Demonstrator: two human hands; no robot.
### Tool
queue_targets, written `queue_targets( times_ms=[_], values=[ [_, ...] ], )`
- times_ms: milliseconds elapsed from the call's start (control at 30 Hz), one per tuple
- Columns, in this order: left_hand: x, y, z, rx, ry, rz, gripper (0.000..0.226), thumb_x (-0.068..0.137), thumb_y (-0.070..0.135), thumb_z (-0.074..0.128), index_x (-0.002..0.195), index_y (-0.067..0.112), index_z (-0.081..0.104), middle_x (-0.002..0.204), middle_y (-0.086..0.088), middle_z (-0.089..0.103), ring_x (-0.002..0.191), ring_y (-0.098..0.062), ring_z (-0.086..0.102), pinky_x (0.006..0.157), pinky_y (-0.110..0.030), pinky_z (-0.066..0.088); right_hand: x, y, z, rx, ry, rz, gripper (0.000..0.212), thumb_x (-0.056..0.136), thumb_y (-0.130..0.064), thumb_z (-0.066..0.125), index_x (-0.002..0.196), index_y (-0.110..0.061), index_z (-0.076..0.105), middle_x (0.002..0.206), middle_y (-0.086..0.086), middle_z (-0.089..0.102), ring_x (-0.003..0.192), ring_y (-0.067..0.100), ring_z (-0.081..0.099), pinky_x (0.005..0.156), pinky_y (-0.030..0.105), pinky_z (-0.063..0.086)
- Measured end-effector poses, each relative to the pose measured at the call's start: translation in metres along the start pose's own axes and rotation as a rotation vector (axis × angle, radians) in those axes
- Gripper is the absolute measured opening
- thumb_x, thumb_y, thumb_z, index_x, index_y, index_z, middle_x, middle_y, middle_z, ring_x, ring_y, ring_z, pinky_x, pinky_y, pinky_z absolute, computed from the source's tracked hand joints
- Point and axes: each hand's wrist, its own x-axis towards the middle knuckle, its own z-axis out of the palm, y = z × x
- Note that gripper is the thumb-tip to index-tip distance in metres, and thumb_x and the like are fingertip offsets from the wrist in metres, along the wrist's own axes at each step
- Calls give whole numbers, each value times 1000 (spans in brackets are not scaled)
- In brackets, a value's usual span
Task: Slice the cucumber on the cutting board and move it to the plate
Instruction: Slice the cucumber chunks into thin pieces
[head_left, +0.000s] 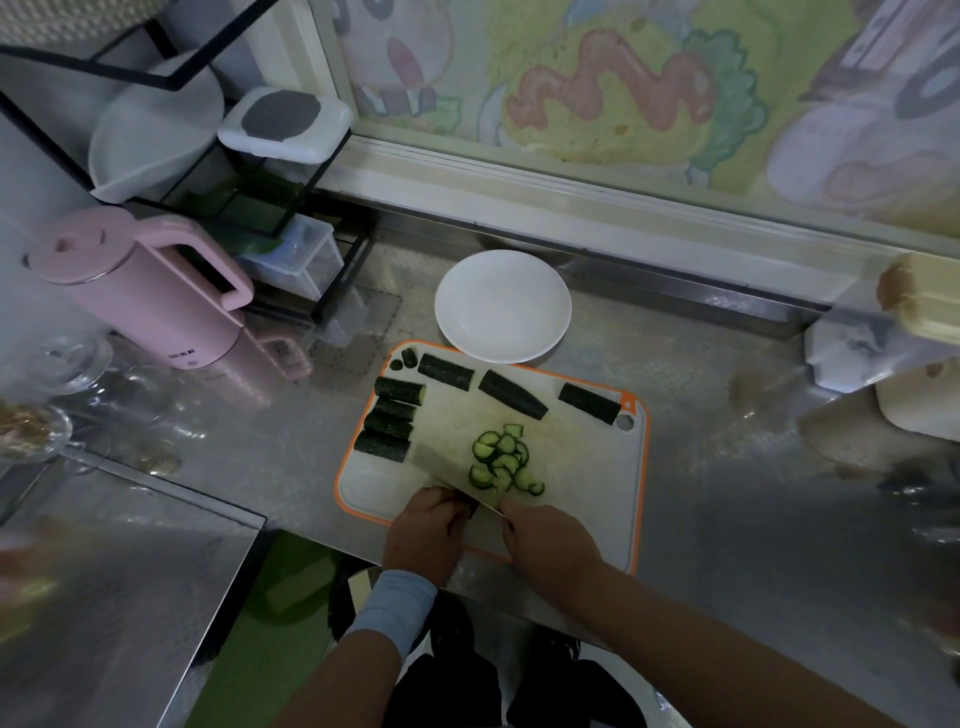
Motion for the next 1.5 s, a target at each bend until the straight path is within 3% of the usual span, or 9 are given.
queue_targets(
  times_ms=[233, 433, 633, 800, 933, 1100, 1233, 1367, 1500],
  values=[
    [0, 0, -1, 12, -26, -38, 35, 81, 33, 44, 82, 20, 77, 85, 3, 68, 78, -16, 64, 64, -22, 52, -9, -3, -3, -25, 80, -50, 25, 100, -27, 37, 113, -17, 55, 79, 8, 64, 68, 27, 59, 56, 32, 28],
    [-1, 1, 1, 12, -11, -42, 15, 72, 19, 63, 79, 16, 77, 83, 0, 68, 75, -19, 65, 64, -23, 53, -18, 6, -11, -73, 21, -7, 25, 100, -32, 31, 110, -21, 51, 74, 6, 59, 61, 23, 46, 54, 36, 34],
    [1, 3, 1, 4, 55, 2, 14, 72, 18, 63, 77, 15, 76, 79, 1, 68, 80, -10, 50, 66, -20, 46, -9, 0, -2, -31, -23, 31, 22, 101, -27, 33, 114, -18, 49, 81, 9, 60, 64, 22, 45, 55, 32, 25],
    [2, 2, 0, 27, 53, 18, 28, 79, 27, 50, 76, 17, 76, 79, 2, 68, 80, -9, 48, 64, -20, 46, -3, -4, 1, -12, 22, -17, 25, 100, -24, 37, 116, -15, 53, 90, 10, 65, 79, 29, 60, 59, 31, 27],
    [1, 2, 0, 30, 24, -15, 13, 70, 18, 64, 75, 18, 76, 79, 2, 68, 76, -14, 62, 65, -19, 49, -7, -2, 1, -68, 110, -72, 17, 95, -26, 43, 101, -18, 56, 67, 4, 61, 58, 25, 58, 49, 29, 25],
    [0, 0, 1, 42, 11, 2, 14, 70, 18, 64, 75, 17, 77, 81, 1, 69, 76, -16, 65, 66, -19, 50, -18, 3, -5, -52, 61, -43, 28, 100, -31, 33, 121, -21, 49, 79, 7, 63, 69, 28, 56, 54, 34, 30],
    [0, -1, 1, 20, -21, -38, 15, 73, 19, 63, 78, 16, 77, 83, 0, 68, 75, -19, 65, 65, -22, 54, -21, 3, -5, -58, 17, 11, 22, 99, -32, 32, 108, -20, 49, 74, 7, 58, 65, 27, 50, 55, 39, 36],
    [-1, 0, 1, 6, -30, -57, 15, 76, 21, 61, 76, 17, 76, 82, 1, 68, 74, -18, 64, 63, -22, 51, -13, -1, -1, -41, -8, 13, 22, 100, -27, 34, 112, -18, 50, 74, 5, 53, 63, 22, 40, 55, 34, 27],
    [-2, -1, 1, -4, -14, -41, 21, 80, 25, 56, 77, 17, 76, 83, 2, 68, 74, -17, 63, 63, -19, 48, -2, -4, 6, -9, -13, -9, 28, 100, -24, 35, 122, -15, 50, 86, 10, 63, 71, 26, 53, 58, 32, 29]
  ],
)
